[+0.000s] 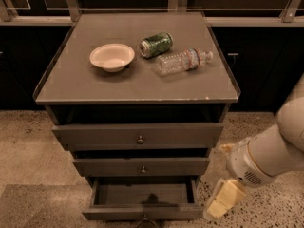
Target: Close bottom drawer
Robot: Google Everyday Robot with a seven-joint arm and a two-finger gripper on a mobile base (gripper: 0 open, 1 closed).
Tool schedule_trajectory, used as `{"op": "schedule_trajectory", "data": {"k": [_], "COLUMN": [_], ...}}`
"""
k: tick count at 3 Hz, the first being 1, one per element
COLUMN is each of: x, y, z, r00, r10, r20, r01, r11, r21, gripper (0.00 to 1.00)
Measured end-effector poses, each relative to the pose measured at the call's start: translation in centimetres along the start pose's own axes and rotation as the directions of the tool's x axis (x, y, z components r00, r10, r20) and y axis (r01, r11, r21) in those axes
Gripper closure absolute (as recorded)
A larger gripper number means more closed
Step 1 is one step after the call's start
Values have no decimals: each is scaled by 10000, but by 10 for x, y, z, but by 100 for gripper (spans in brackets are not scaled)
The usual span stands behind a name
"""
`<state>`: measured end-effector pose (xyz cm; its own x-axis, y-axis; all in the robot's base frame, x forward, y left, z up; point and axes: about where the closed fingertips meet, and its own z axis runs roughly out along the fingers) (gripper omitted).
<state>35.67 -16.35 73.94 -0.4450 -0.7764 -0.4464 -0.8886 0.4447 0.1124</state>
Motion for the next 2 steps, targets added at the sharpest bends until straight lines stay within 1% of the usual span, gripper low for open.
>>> {"op": "schedule_trajectory", "data": {"k": [1, 2], "x": [14, 41], "y": [-17, -34], "z": [14, 66], "r00": [9974, 9879], "r10": [678, 1412], "r20": [222, 636], "r01": [-676, -1341], "r11": [9976, 9854], "r21": [-124, -1046], "gripper": [0, 0]}}
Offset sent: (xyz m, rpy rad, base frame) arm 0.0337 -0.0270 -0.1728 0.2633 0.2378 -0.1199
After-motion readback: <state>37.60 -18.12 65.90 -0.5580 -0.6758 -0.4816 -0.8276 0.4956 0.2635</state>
